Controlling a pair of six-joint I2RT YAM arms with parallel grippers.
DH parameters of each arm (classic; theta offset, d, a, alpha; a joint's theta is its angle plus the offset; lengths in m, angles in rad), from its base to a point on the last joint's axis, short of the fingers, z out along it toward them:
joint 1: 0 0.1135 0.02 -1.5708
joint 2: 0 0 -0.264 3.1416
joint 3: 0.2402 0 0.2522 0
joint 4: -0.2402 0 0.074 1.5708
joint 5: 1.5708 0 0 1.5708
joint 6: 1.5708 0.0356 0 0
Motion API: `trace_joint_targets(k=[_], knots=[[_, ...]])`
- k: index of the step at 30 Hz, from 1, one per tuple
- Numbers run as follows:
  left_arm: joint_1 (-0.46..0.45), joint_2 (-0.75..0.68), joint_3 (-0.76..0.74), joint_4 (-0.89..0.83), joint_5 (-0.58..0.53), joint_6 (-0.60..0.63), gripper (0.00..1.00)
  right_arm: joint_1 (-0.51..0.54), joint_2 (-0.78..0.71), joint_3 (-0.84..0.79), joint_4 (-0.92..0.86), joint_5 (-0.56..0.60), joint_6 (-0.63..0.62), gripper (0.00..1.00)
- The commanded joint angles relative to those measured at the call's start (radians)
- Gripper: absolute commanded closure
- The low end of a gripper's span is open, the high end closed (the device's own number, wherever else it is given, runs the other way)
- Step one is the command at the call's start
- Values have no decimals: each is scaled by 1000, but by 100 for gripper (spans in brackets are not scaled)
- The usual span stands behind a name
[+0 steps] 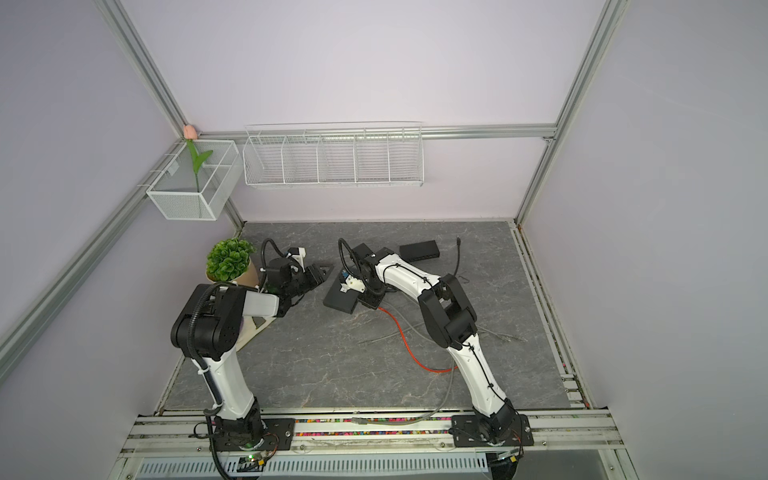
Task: Insert the plug into the switch port
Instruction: 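Align the red plug with the empty port beside the grey plugs, right gripper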
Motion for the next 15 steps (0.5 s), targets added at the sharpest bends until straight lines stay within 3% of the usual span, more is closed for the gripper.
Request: trace_joint_targets(k=[1, 8, 15], knots=[[-11, 34, 32, -22, 23, 27, 47, -8, 15, 21, -49, -5, -33, 93], [-21, 61, 43, -33, 54, 48, 61, -6, 30, 39, -51, -18, -35, 93], [-21, 90, 46, -17, 174, 44, 72, -1, 36, 44, -53, 2, -34, 93]])
